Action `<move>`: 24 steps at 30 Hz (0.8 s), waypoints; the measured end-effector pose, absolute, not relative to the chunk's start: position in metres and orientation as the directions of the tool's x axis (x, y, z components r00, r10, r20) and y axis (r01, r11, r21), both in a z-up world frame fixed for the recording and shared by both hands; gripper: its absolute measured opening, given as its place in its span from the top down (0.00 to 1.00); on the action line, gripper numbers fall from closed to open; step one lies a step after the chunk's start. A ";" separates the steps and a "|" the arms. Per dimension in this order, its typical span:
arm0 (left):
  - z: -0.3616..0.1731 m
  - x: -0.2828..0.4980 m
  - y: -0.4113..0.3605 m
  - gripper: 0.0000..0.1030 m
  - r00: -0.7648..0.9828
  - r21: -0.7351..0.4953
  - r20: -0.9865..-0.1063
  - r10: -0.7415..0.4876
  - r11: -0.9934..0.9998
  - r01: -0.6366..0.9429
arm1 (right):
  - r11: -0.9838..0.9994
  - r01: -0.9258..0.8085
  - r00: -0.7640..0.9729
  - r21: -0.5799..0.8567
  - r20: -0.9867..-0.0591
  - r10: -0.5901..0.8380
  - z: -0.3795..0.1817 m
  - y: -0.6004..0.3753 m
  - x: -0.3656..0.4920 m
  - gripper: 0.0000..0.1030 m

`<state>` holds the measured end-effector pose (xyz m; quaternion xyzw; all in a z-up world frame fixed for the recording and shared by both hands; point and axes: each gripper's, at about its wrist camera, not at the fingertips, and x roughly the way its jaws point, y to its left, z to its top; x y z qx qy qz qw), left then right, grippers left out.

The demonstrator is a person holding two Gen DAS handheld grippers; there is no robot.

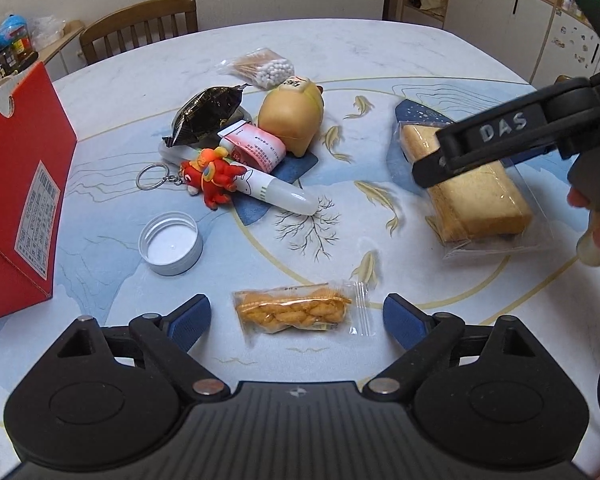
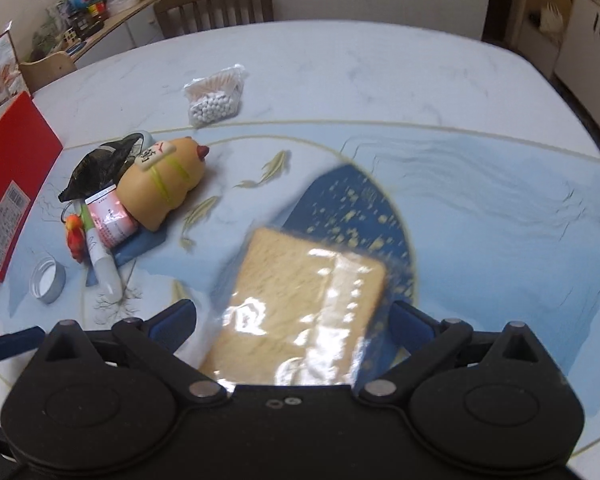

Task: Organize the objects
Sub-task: 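Grasp the bagged bread slice with the right gripper while the left grasps the snack bar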

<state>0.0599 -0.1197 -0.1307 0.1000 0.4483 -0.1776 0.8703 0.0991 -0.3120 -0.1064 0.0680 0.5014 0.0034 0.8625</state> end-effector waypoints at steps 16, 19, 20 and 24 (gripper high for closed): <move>-0.124 0.056 -0.117 0.44 0.548 0.015 -0.805 -0.228 0.915 0.403 | 0.996 0.070 0.464 0.059 -0.886 0.020 -0.109 -0.309 0.093 0.21; -0.123 0.057 -0.115 0.48 0.545 0.008 -0.805 -0.233 0.915 0.403 | 0.996 0.068 0.473 0.065 -0.881 0.026 -0.106 -0.310 0.091 0.26; -0.123 0.057 -0.113 0.48 0.543 -0.001 -0.805 -0.239 0.916 0.401 | 0.995 0.069 0.472 0.074 -0.881 0.033 -0.104 -0.311 0.090 0.27; -0.121 0.058 -0.104 0.48 0.539 -0.026 -0.804 -0.250 0.921 0.388 | 0.993 0.062 0.478 0.101 -0.877 0.059 -0.096 -0.308 0.083 0.28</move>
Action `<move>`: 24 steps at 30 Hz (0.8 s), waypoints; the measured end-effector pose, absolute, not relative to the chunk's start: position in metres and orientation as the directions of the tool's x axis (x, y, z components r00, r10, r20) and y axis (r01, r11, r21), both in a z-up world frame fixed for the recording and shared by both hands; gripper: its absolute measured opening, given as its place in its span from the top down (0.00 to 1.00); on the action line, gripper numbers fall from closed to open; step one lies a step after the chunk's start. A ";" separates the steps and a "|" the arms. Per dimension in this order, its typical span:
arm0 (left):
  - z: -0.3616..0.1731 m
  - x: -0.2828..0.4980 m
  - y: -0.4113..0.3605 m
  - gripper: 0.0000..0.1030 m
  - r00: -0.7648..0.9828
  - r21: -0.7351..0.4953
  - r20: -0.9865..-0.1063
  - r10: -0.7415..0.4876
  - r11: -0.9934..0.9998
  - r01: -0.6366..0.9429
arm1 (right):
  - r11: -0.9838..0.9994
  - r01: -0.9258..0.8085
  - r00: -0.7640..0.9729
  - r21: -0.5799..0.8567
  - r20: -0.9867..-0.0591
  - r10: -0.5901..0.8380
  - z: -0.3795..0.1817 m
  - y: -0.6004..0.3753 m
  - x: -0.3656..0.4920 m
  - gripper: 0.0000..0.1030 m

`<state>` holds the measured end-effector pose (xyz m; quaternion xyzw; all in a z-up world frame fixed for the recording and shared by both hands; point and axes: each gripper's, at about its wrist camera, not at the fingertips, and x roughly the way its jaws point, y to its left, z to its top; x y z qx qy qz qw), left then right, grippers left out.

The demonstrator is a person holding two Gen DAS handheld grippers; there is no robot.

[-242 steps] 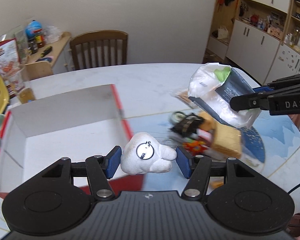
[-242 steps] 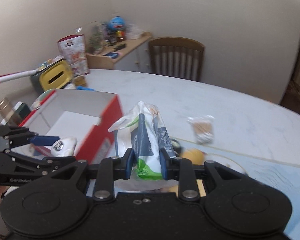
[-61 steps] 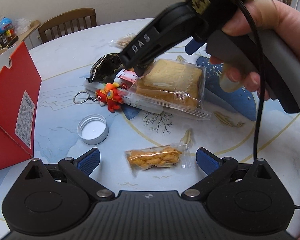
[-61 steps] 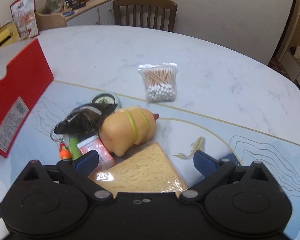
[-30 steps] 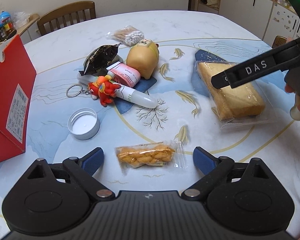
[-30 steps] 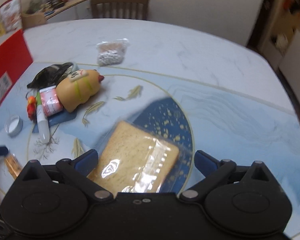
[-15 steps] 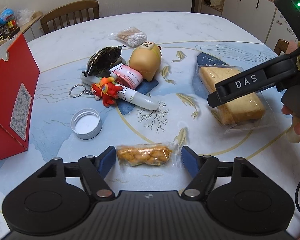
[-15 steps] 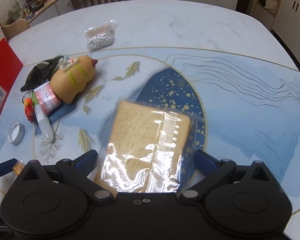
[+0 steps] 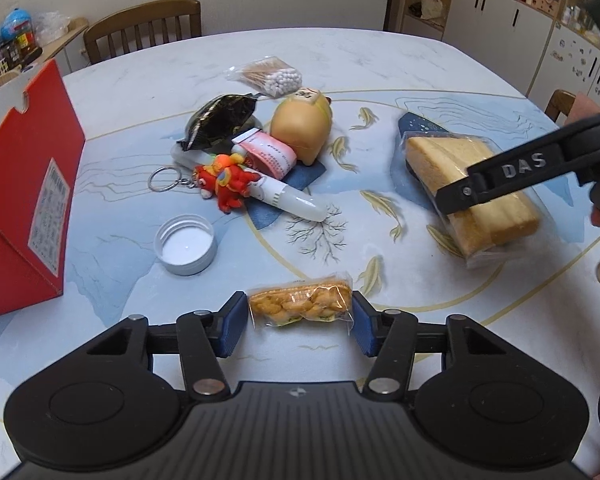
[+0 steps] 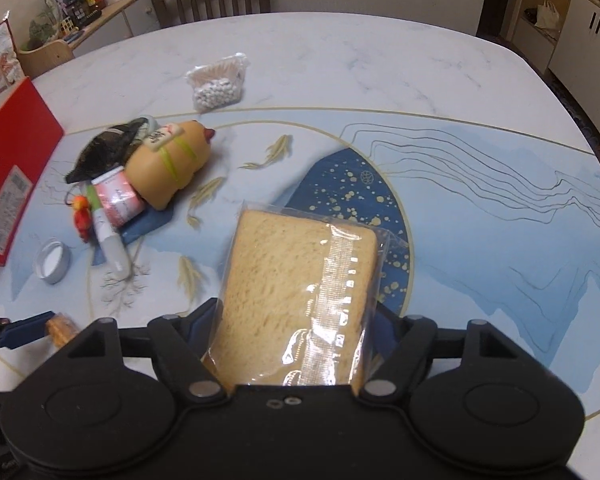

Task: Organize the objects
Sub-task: 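Grasp the bagged bread slice with the right gripper while the left grasps the snack bar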

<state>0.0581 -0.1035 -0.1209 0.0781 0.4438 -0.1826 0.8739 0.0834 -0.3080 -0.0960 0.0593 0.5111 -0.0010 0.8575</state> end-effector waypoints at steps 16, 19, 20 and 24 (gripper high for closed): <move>-0.048 0.062 -0.041 0.48 0.622 -0.061 -0.716 -0.318 0.916 0.397 | 0.989 -0.068 0.541 0.130 -0.828 0.146 -0.022 -0.248 0.074 0.28; -0.034 0.068 -0.023 0.48 0.638 -0.055 -0.702 -0.317 0.917 0.395 | 0.985 -0.105 0.557 0.140 -0.812 0.175 -0.008 -0.231 0.078 0.28; -0.030 0.070 -0.016 0.48 0.643 -0.052 -0.699 -0.314 0.919 0.392 | 0.983 -0.117 0.562 0.142 -0.807 0.183 -0.003 -0.224 0.080 0.28; -0.014 0.078 0.012 0.48 0.657 -0.051 -0.689 -0.308 0.924 0.379 | 0.974 -0.166 0.568 0.153 -0.793 0.221 0.013 -0.196 0.090 0.28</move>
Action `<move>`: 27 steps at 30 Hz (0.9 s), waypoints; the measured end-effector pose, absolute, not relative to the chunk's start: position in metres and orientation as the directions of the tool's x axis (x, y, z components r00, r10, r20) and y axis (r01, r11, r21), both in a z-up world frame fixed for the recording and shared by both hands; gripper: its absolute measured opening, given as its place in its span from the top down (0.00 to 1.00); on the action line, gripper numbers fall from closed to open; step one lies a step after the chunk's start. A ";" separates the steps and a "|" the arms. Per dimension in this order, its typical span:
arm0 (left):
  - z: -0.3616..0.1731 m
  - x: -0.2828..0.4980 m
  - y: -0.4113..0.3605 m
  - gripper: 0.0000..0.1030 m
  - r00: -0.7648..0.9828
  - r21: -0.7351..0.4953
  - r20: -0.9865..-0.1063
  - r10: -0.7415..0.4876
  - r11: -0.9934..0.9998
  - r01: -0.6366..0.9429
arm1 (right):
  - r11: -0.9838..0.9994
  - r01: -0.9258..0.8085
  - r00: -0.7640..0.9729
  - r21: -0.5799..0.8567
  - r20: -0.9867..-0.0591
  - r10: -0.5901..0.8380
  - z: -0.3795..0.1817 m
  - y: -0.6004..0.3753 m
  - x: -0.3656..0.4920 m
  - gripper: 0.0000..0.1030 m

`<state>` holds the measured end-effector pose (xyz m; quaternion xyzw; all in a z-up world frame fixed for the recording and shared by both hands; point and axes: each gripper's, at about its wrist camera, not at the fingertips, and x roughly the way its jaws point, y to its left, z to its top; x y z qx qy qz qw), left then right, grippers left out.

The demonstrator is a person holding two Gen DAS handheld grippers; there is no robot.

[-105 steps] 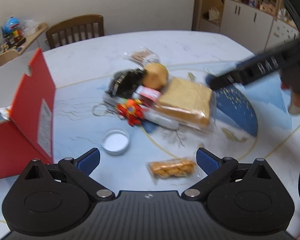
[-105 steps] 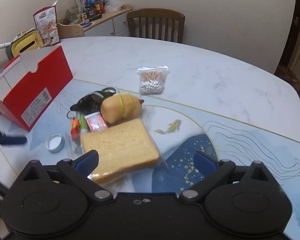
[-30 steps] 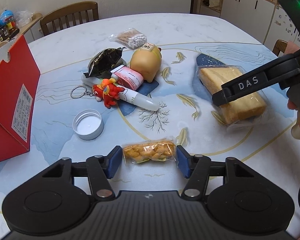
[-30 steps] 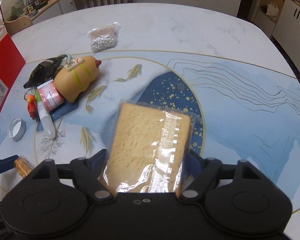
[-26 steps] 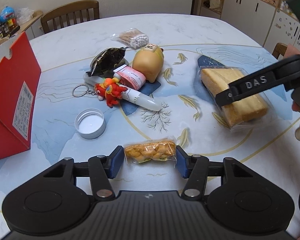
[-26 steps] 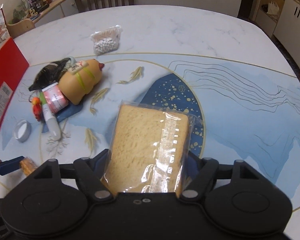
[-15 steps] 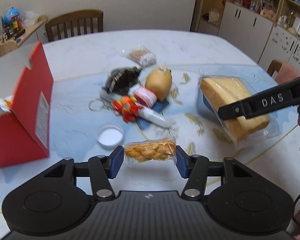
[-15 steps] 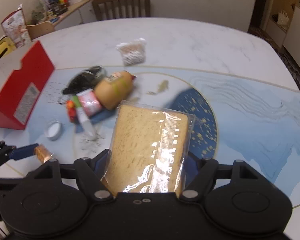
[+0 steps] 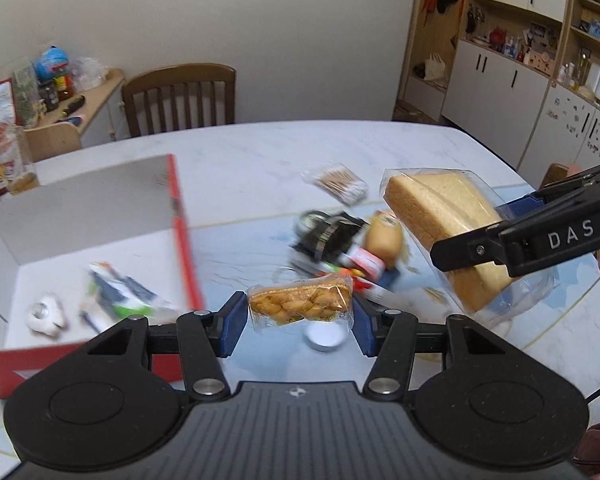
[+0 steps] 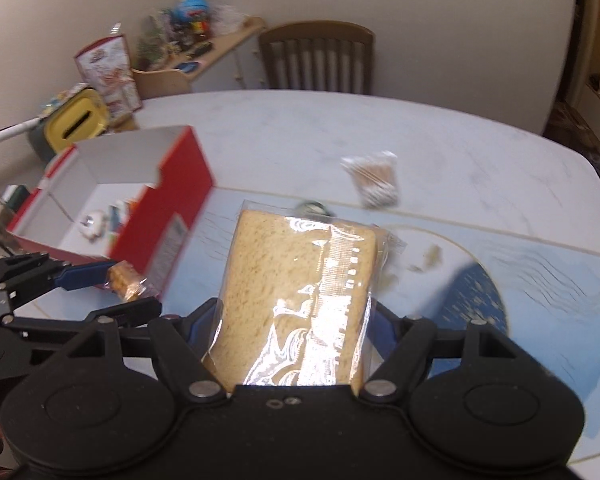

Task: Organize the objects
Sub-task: 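Grasp the bagged bread slice with the right gripper while the left grasps the snack bar, then carry bread and snack bar into the red box and open both grippers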

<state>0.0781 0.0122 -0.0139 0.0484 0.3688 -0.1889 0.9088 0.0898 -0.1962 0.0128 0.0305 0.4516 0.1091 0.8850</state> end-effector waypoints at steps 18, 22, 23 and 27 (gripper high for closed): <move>0.007 0.139 0.160 0.48 0.709 0.012 -0.676 -0.201 0.959 0.283 | 0.927 -0.370 0.562 0.069 -0.778 0.282 0.036 -0.046 0.143 0.28; 0.000 0.158 0.182 0.48 0.698 0.020 -0.693 -0.180 0.963 0.268 | 0.910 -0.411 0.547 0.057 -0.783 0.296 0.035 -0.014 0.157 0.28; -0.001 0.164 0.187 0.48 0.698 0.022 -0.695 -0.173 0.965 0.261 | 0.903 -0.427 0.542 0.048 -0.785 0.298 0.034 -0.006 0.161 0.28; -0.007 0.184 0.201 0.48 0.704 0.058 -0.698 -0.133 0.969 0.240 | 0.885 -0.465 0.544 -0.011 -0.792 0.276 0.028 0.022 0.175 0.28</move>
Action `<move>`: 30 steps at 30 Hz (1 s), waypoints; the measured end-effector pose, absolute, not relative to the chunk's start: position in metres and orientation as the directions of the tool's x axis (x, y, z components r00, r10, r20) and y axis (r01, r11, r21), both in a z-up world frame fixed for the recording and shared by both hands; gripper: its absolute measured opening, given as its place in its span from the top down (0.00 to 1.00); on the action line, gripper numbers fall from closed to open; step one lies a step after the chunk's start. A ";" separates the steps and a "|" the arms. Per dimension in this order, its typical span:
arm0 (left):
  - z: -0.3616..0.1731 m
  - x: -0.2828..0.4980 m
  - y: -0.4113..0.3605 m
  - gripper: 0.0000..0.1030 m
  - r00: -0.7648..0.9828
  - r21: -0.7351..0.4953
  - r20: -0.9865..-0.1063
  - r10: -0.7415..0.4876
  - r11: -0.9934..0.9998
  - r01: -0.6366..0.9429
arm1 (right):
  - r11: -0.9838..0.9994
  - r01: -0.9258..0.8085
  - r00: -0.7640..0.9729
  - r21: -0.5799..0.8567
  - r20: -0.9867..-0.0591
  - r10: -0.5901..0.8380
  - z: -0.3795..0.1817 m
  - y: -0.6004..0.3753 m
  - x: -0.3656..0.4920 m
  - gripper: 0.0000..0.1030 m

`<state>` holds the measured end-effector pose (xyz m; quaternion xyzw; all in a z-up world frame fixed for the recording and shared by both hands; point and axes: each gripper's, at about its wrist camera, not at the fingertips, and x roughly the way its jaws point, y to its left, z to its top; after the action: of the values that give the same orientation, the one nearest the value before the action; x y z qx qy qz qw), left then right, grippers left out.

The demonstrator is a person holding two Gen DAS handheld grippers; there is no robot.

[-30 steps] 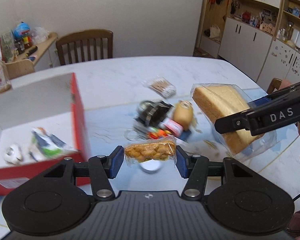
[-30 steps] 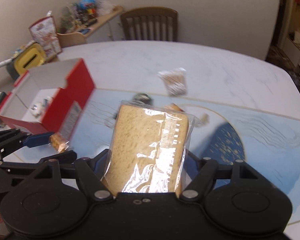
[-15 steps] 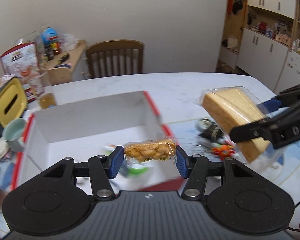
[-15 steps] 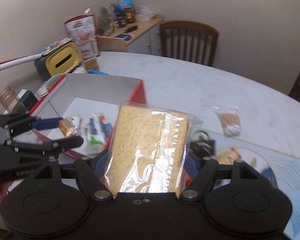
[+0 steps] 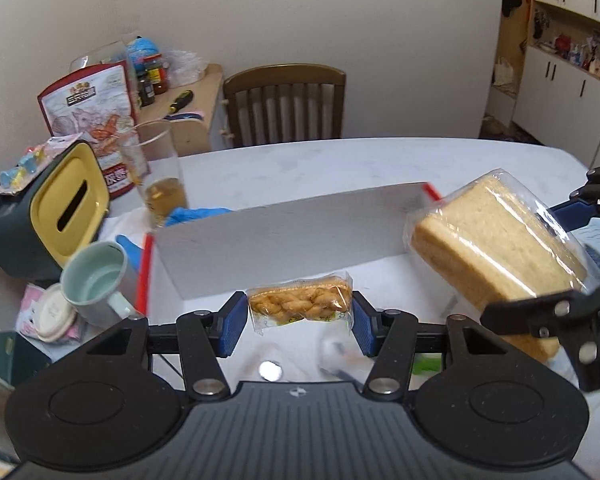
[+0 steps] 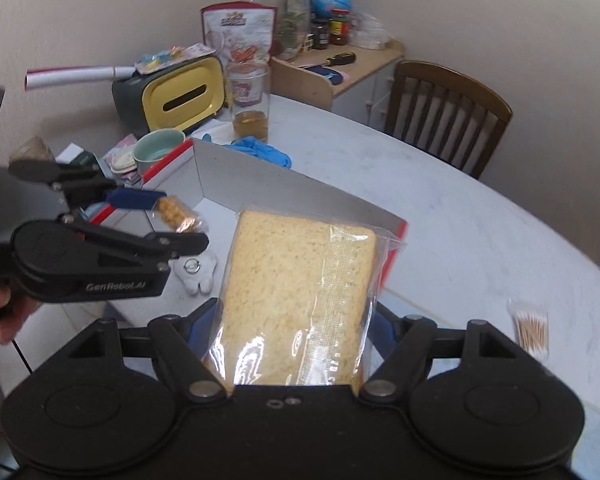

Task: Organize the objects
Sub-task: 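Carry bread and snack bar into the red box and open both grippers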

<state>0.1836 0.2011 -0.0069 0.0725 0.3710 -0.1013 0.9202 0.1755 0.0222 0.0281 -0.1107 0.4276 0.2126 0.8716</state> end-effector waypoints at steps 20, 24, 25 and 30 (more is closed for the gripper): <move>-0.067 0.253 0.201 0.48 0.560 0.180 -0.827 -0.045 0.923 0.340 | 0.872 -0.470 0.479 -0.139 -0.870 0.120 -0.038 0.077 0.236 0.28; -0.075 0.261 0.201 0.48 0.510 0.172 -0.859 -0.037 0.918 0.358 | 0.858 -0.492 0.464 -0.149 -0.878 0.113 -0.047 0.084 0.239 0.28; -0.077 0.263 0.201 0.48 0.493 0.166 -0.869 -0.037 0.917 0.362 | 0.853 -0.500 0.458 -0.148 -0.881 0.116 -0.049 0.086 0.239 0.28; -0.086 0.271 0.203 0.47 0.432 0.149 -0.902 -0.030 0.915 0.375 | 0.837 -0.521 0.456 -0.166 -0.884 0.109 -0.054 0.093 0.239 0.28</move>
<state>0.2713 0.2032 -0.0855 0.1659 0.5189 -0.1221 0.8296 0.2385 0.0930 -0.0536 -0.2121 0.4857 0.1905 0.8263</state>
